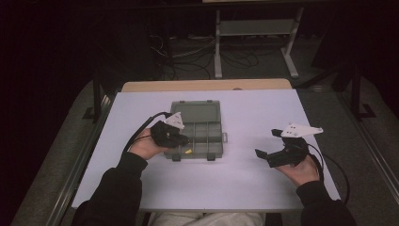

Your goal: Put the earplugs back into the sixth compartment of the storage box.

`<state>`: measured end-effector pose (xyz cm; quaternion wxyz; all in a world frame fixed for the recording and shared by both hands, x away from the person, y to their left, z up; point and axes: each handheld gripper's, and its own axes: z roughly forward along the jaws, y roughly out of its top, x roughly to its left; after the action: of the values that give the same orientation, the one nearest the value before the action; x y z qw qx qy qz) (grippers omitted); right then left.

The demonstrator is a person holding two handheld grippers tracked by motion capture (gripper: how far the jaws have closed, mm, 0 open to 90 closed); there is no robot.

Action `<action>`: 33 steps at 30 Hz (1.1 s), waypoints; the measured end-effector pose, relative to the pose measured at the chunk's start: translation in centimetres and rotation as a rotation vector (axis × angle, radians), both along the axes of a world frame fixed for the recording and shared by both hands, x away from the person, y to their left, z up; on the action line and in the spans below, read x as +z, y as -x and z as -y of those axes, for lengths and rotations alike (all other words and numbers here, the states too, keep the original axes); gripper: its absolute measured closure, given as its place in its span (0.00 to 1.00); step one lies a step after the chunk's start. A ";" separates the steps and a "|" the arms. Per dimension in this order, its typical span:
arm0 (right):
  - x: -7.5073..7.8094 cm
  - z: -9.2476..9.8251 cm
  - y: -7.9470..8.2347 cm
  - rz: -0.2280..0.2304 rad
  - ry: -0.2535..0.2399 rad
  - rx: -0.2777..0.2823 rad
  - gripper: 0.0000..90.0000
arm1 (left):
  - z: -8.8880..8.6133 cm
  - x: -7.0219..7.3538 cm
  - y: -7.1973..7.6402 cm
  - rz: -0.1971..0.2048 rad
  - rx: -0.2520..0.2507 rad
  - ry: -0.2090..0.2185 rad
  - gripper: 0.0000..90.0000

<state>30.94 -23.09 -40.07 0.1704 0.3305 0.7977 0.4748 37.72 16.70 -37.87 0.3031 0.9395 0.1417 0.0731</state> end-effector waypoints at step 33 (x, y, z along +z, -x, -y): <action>0.0 0.0 0.0 -0.008 -0.001 0.007 0.00 | -0.5 -0.8 0.4 0.030 0.036 0.038 0.60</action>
<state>30.97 -23.12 -40.12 0.1653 0.3298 0.7992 0.4746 37.30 17.23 -38.69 0.3216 0.9297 0.1553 0.0901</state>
